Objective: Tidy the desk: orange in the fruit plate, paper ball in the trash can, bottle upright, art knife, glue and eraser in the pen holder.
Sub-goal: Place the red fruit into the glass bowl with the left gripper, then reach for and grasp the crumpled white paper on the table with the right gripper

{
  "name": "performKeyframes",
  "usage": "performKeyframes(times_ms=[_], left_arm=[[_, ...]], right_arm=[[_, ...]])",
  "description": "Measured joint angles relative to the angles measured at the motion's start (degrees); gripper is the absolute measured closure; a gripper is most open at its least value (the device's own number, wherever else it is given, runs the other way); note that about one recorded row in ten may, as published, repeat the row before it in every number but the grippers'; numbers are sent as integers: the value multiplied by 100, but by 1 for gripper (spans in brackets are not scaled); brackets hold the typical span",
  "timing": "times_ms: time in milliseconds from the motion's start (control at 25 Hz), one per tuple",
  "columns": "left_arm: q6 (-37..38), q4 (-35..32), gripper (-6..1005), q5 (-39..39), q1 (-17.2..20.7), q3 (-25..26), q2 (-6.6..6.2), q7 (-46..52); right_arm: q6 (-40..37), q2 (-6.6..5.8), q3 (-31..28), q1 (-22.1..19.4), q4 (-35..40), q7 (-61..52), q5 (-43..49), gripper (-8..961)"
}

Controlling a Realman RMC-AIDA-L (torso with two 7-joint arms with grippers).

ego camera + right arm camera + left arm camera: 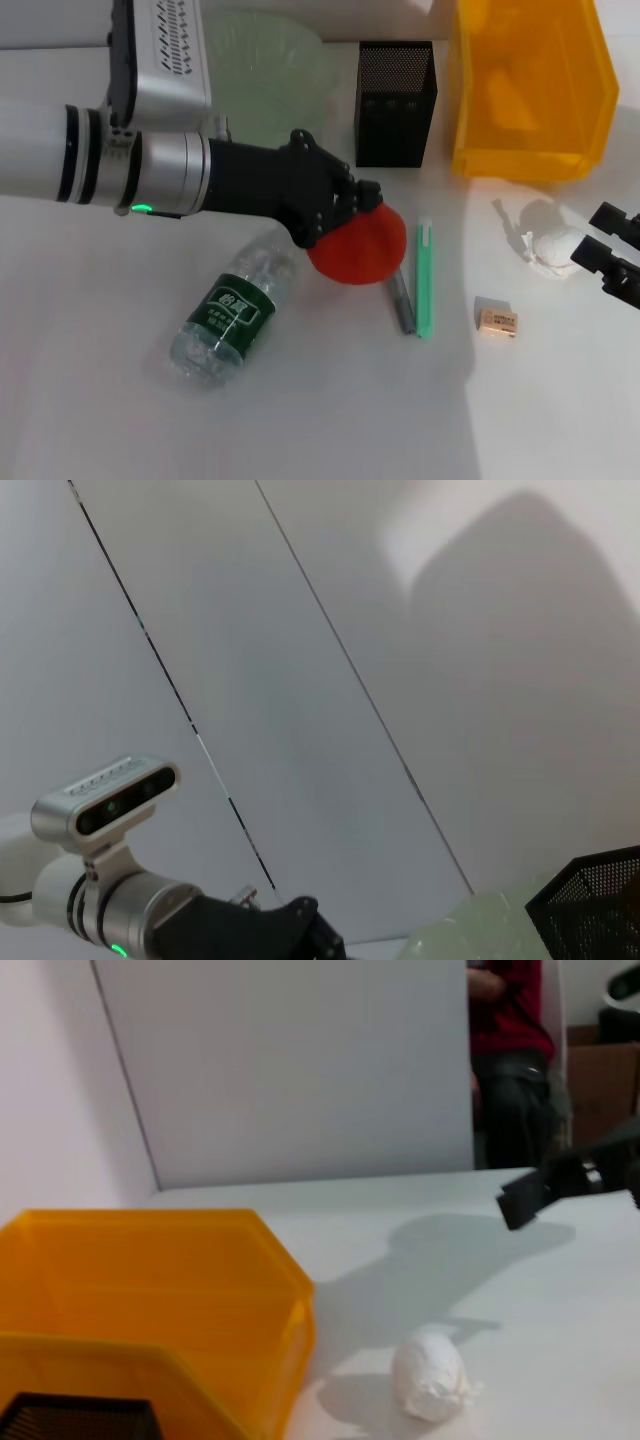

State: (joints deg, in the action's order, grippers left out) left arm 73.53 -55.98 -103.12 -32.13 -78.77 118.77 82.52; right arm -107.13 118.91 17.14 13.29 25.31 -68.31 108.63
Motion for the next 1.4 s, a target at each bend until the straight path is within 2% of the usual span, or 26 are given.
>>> performKeyframes(times_ms=[160,280,320,400,440,520,560,600,680,760,800,920,960,1080,1240,1400], left_arm=[[-404,-1,958,653,37,277,-5,-321],[-442,10,957,793,36,353,-8,-406],[-594,42,957,1027,5,602,-14,-582],[-656,47,957,1045,-5,671,-14,-608],[-950,61,957,1123,-34,865,-14,-665],[-950,61,957,1123,-34,865,-14,-665],[-1637,149,957,1344,-62,1050,-12,-678],[-1637,149,959,1344,-62,1050,-12,-678],[-2018,259,962,1485,-95,1087,-12,-714],[-2734,641,965,1767,-257,1090,-3,-918],[-2734,641,957,1767,-257,1090,-3,-918],[-3460,1110,934,2080,-496,1058,19,-1034],[-3915,1397,927,2242,-642,1049,30,-1037],[-4192,1664,904,2350,-768,1036,36,-1044],[-4167,1704,873,2352,-765,1030,35,-1045],[-3647,1660,653,2456,-654,1062,22,-988]], right_arm=[[-39,5,-13,31,0,-13,0,229],[-83,6,-59,39,0,-20,0,230],[-104,6,-88,44,0,-22,0,231],[-168,7,-152,53,0,-30,0,232],[-204,8,-183,56,-1,-33,-1,233],[-267,9,-253,56,-14,-38,-6,234],[-285,9,-304,50,-61,-39,-11,235],[-285,9,-304,50,-61,-39,-11,236],[-286,9,-345,50,-141,-39,-12,237],[-289,9,-374,79,-221,-19,-14,238],[-289,9,-374,79,-221,-19,-14,239],[-291,9,-377,132,-287,-16,-17,241],[-291,9,-366,155,-305,-15,-18,241],[-291,9,-345,164,-317,-14,-18,243],[-280,12,-345,161,-370,-9,-18,246],[-250,14,-360,158,-408,-3,-18,248]])
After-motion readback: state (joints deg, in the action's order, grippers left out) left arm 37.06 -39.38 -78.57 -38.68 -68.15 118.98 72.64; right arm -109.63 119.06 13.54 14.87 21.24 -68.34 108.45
